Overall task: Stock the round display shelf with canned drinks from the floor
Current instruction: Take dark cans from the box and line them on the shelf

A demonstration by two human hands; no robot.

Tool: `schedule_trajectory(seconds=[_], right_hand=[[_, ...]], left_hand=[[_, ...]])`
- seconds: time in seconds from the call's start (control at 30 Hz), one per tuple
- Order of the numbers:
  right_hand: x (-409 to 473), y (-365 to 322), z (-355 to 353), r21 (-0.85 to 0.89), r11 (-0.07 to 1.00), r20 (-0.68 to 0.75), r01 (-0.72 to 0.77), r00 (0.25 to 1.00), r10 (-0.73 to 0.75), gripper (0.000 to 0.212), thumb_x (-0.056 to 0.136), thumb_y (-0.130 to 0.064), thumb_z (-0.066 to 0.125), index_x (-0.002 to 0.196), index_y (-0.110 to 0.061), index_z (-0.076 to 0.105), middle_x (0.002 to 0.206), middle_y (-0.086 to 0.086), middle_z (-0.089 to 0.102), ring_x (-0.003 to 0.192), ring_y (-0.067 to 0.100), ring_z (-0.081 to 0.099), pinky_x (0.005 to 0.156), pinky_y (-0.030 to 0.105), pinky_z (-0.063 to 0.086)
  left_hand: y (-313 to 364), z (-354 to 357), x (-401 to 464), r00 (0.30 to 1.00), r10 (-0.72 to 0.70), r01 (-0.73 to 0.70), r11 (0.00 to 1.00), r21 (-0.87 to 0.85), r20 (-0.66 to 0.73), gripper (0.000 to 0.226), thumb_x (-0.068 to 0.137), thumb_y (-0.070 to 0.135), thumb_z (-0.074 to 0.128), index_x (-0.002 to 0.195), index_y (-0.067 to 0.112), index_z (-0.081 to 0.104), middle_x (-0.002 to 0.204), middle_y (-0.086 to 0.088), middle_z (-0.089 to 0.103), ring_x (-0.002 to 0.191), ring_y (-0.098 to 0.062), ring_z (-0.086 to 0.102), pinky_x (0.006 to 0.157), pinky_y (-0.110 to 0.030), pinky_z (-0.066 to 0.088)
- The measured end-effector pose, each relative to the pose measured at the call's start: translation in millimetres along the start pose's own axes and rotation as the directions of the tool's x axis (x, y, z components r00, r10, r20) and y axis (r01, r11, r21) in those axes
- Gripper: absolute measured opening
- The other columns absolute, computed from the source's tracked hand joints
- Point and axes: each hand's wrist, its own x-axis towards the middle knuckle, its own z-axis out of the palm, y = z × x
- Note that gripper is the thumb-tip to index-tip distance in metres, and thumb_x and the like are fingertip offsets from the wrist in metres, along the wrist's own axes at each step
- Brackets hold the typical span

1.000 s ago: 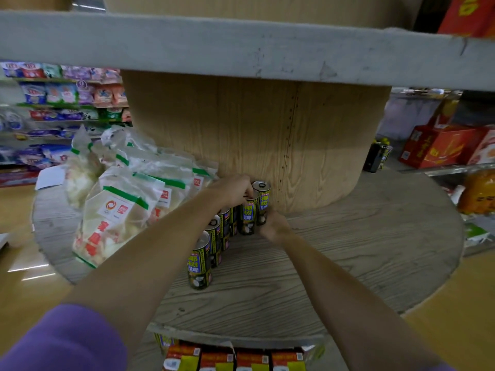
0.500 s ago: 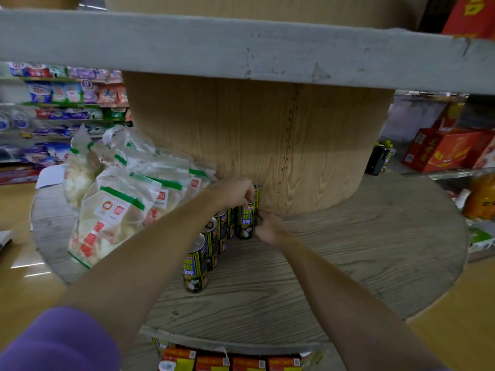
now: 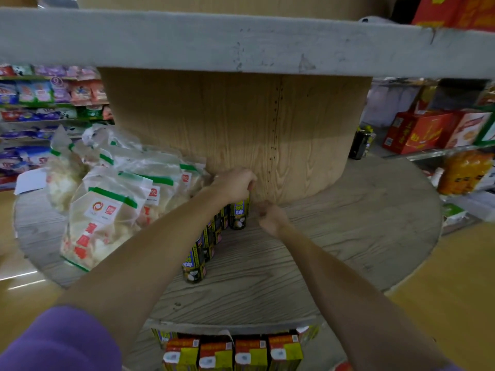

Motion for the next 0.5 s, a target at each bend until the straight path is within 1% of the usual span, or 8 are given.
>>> schedule_trajectory(seconds=[0.03, 0.1, 0.17, 0.23, 0.3, 0.33, 0.43, 0.5], right_hand=[[-3, 6, -2, -0.001, 1.0, -0.035, -0.006, 0.999, 0.006, 0.034, 0.088, -0.014, 0.059, 0.121, -0.007, 0.062, 0.122, 0.014, 0.063, 0.116, 0.031, 0.058, 0.097, 0.033, 0.046], [-13, 24, -7, 0.02, 0.999, -0.095, -0.047, 0.994, 0.049, 0.03, 0.083, -0.013, 0.06, 0.113, -0.007, 0.063, 0.113, 0.014, 0.067, 0.11, 0.032, 0.062, 0.096, 0.038, 0.049], [-35, 38, -18, 0.05, 0.995, -0.153, -0.085, 0.984, 0.091, 0.028, 0.084, -0.011, 0.062, 0.111, -0.006, 0.061, 0.109, 0.012, 0.068, 0.105, 0.029, 0.063, 0.093, 0.034, 0.05], [-62, 48, -35, 0.039, 0.992, -0.232, -0.121, 0.965, 0.127, 0.023, 0.087, -0.012, 0.062, 0.108, -0.003, 0.063, 0.106, 0.015, 0.069, 0.102, 0.032, 0.064, 0.088, 0.034, 0.051], [-85, 64, -50, 0.021, 0.985, -0.273, -0.173, 0.947, 0.172, 0.023, 0.088, -0.014, 0.061, 0.107, -0.002, 0.065, 0.107, 0.018, 0.07, 0.103, 0.034, 0.063, 0.087, 0.037, 0.051], [-98, 72, -58, 0.032, 0.977, -0.285, -0.209, 0.936, 0.209, 0.022, 0.088, -0.013, 0.061, 0.106, -0.002, 0.066, 0.106, 0.017, 0.07, 0.102, 0.034, 0.064, 0.085, 0.036, 0.051], [-139, 105, -78, 0.074, 0.95, -0.35, -0.305, 0.884, 0.311, 0.013, 0.086, -0.013, 0.063, 0.097, -0.011, 0.069, 0.098, 0.011, 0.072, 0.091, 0.026, 0.066, 0.079, 0.03, 0.05], [-164, 127, -91, 0.097, 0.933, -0.368, -0.348, 0.858, 0.358, 0.007, 0.085, -0.014, 0.064, 0.085, -0.021, 0.065, 0.095, 0.01, 0.073, 0.083, 0.023, 0.065, 0.079, 0.033, 0.054]], left_hand=[[8, 1, 0, 1.0, 0.016, -0.016, 1.0, -0.012, -0.007, 0.022, 0.08, 0.006, 0.056, 0.071, 0.026, 0.058, 0.087, 0.004, 0.059, 0.085, -0.021, 0.059, 0.076, -0.04, 0.052], [26, 6, 4, 0.996, 0.084, -0.084, 0.995, -0.044, -0.006, 0.014, 0.082, 0.01, 0.057, 0.076, 0.021, 0.063, 0.088, 0.002, 0.063, 0.084, -0.021, 0.06, 0.074, -0.039, 0.052], [47, 16, 8, 0.988, 0.157, -0.156, 0.982, -0.104, -0.003, 0.011, 0.082, 0.011, 0.058, 0.073, 0.016, 0.063, 0.08, 0.0, 0.064, 0.08, -0.021, 0.06, 0.073, -0.04, 0.051], [70, 31, 13, 0.978, 0.207, -0.204, 0.963, -0.178, 0.001, 0.013, 0.081, 0.01, 0.059, 0.069, 0.015, 0.06, 0.075, -0.003, 0.063, 0.077, -0.024, 0.061, 0.07, -0.037, 0.05], [95, 43, 17, 0.97, 0.241, -0.228, 0.94, -0.253, 0.019, 0.011, 0.083, 0.011, 0.061, 0.072, 0.011, 0.064, 0.077, -0.007, 0.065, 0.079, -0.026, 0.062, 0.069, -0.033, 0.045], [108, 51, 19, 0.964, 0.263, -0.242, 0.929, -0.279, 0.037, 0.01, 0.084, 0.013, 0.062, 0.075, 0.01, 0.065, 0.077, -0.007, 0.065, 0.08, -0.025, 0.062, 0.069, -0.032, 0.044], [150, 74, 21, 0.933, 0.343, -0.283, 0.887, -0.365, 0.11, 0.011, 0.086, 0.014, 0.065, 0.075, 0.012, 0.065, 0.08, -0.007, 0.066, 0.082, -0.027, 0.063, 0.073, -0.033, 0.048], [177, 91, 21, 0.911, 0.381, -0.287, 0.859, -0.423, 0.155, 0.011, 0.086, 0.013, 0.064, 0.075, 0.013, 0.065, 0.081, -0.008, 0.067, 0.082, -0.026, 0.063, 0.076, -0.036, 0.051]])
